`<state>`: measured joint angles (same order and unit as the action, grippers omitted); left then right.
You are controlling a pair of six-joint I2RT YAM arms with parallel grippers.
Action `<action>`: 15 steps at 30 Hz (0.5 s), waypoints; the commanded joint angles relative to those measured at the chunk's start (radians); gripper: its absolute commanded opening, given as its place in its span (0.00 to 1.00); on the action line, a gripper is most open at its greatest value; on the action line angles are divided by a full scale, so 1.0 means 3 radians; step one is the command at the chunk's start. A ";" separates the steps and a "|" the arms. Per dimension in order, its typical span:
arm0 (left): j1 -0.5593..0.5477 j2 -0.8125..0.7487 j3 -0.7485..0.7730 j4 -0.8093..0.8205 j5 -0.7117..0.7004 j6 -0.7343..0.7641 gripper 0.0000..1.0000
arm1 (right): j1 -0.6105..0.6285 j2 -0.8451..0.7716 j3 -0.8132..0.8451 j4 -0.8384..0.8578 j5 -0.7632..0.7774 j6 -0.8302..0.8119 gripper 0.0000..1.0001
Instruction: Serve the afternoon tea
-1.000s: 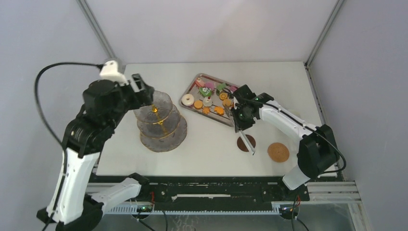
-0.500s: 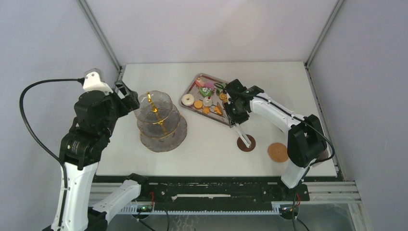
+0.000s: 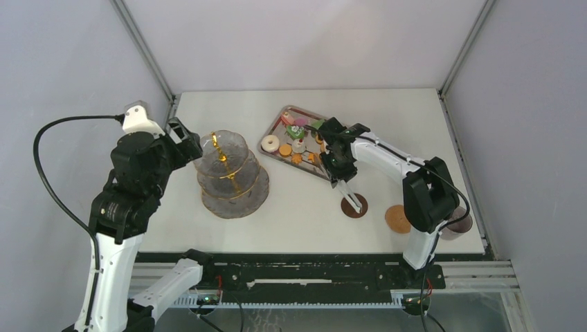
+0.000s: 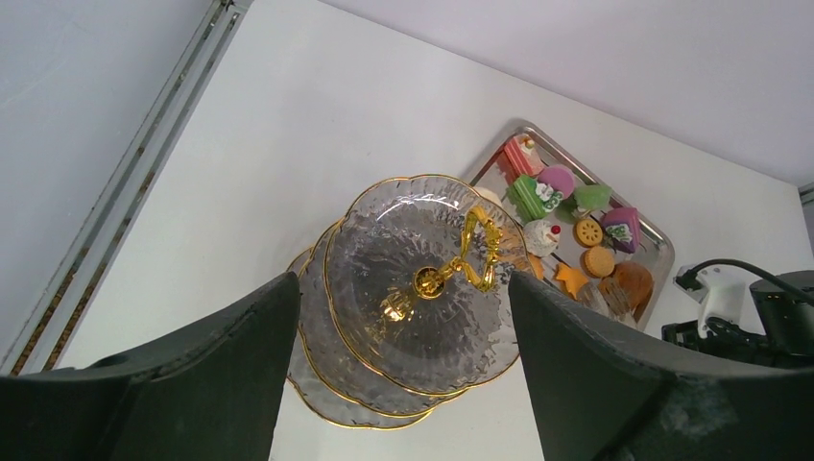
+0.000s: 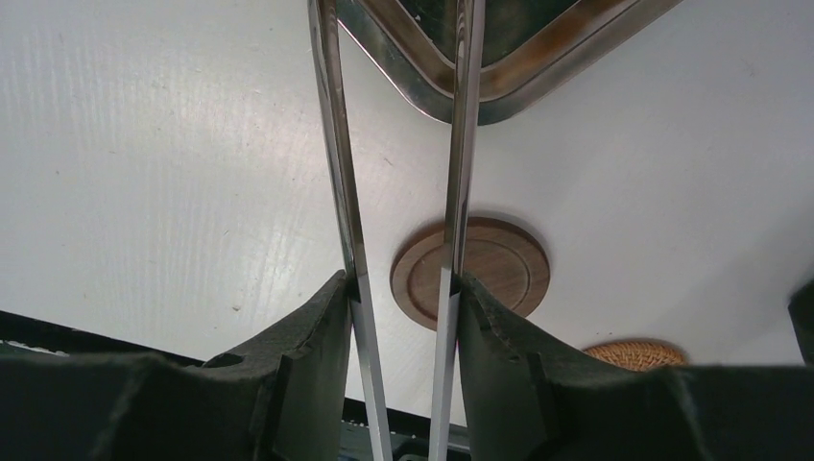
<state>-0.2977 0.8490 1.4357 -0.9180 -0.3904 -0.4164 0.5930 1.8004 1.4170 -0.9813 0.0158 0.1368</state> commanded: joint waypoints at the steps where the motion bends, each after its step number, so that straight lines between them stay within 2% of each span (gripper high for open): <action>1: 0.0034 -0.0034 -0.0062 0.0175 -0.0048 -0.0037 0.84 | 0.0047 0.0030 0.0216 -0.0004 0.0062 -0.0026 0.49; 15: 0.0068 -0.0058 -0.0092 0.0133 -0.0089 -0.0034 0.84 | 0.0064 0.0302 0.0359 -0.0009 0.0007 -0.0042 0.50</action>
<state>-0.2962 0.8425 1.4193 -0.9001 -0.3935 -0.4191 0.6025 1.8885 1.4750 -0.9894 0.0212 0.1360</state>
